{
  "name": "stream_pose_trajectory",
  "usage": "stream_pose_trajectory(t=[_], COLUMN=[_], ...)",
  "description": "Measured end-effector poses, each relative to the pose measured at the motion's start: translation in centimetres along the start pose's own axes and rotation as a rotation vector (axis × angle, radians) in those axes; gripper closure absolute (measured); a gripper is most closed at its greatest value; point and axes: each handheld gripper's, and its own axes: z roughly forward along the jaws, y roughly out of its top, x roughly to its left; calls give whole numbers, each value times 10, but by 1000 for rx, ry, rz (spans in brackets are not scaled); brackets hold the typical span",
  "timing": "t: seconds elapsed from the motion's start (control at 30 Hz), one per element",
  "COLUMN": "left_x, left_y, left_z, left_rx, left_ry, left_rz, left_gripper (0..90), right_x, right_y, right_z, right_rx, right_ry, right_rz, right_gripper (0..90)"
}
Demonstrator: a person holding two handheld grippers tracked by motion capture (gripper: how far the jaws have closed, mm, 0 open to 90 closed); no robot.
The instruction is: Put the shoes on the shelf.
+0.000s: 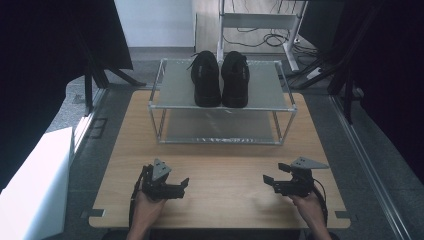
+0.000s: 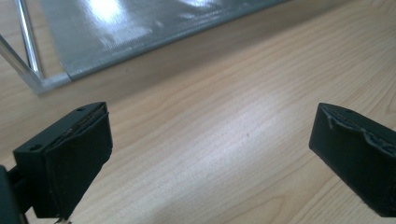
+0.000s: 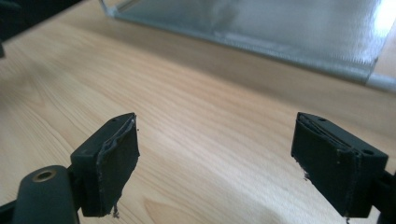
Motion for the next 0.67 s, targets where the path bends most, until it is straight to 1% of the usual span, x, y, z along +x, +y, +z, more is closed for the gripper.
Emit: stream_pose_trajectory(t=[0.13,0.2,0.23,0.27,0.4,0.53,0.6,0.67], left_x=[-3,-4,-4,-4,-4,-5,-6,-6], left_y=[-10,-16,-18,-20,-23,-27,-27,-27], left_z=[9,14,16,18,23,29,30,31], left_rx=[42,71,77,93,121,161,169,167], left_ry=[20,34,39,42,38,36,35,35], left_rz=[23,35,37,43,42,50,51,49], left_gripper=[0,0,0,0,0,0,0,0], right_x=[-2,-3,-3,-3,-5,-3,-3,-3], right_y=[-9,-14,-17,-19,-25,-29,-31,-31], right_z=[7,12,14,16,23,29,32,32], right_rx=[44,71,86,91,146,202,220,229], right_ry=[-31,-49,-53,-54,-39,-25,-27,-30], right_rz=[-23,-48,-61,-64,-73,-90,-99,-106], right_gripper=[150,149,143,143,120,41,28,26])
